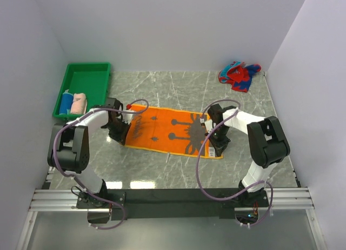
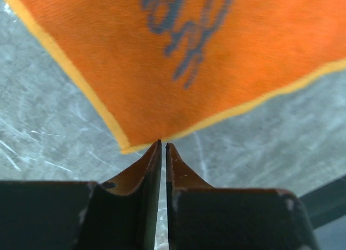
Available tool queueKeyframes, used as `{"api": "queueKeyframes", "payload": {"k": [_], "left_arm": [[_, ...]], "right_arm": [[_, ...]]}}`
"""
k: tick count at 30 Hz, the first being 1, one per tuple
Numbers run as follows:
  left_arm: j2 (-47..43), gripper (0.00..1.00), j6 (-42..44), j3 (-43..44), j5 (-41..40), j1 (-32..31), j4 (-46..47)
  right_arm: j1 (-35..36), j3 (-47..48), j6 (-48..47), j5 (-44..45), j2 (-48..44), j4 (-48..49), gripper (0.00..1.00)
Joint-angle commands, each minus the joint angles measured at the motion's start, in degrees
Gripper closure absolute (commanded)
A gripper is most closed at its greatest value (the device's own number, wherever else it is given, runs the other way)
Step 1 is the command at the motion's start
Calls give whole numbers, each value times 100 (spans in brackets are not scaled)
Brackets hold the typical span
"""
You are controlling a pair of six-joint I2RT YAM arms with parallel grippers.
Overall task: Roll the towels
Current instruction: Flatten the towel
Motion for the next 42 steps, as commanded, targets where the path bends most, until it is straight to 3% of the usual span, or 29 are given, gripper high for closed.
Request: {"api": "queueKeyframes", "payload": {"k": [1, 6, 14, 20, 23, 25, 28, 31, 34, 35, 38, 42], "left_arm": [[154, 87, -165, -107, -503, -21, 228], [224, 89, -129, -292, -996, -3, 369], [198, 92, -191, -371, -918, -12, 194], [145, 92, -226, -336, -558, -21, -61], [66, 87, -130, -152, -216, -21, -316], [-126, 80, 63, 129, 329, 23, -535], [-355, 59, 178, 708, 856, 137, -799], [-330, 51, 170, 1490, 1183, 278, -879], [73, 52, -84, 2273, 1044, 348, -669], [397, 55, -155, 2649, 1008, 357, -607], [1039, 65, -357, 3265, 920, 375, -484], [1691, 69, -691, 3829, 726, 375, -97]], "right_arm": [[84, -67, -47, 602, 211, 138, 94], [66, -225, -152, 1322, 379, 349, 94], [14, -164, -319, 2087, 449, 727, 95], [-22, 292, -442, 1607, 476, 552, 91], [-39, 459, -547, 1237, 205, 403, 86], [-127, 617, -627, 649, -59, 236, 73], [-451, 1109, -680, -46, -534, -1, 53], [-900, 1785, -776, -530, -667, -169, 37], [-1294, 2671, -724, -505, -326, -160, 39], [-1366, 2849, -706, -487, -185, -160, 47], [-1568, 3437, -601, -470, 404, -178, 58], [-1604, 3703, -452, -373, 941, 59, 58]]}}
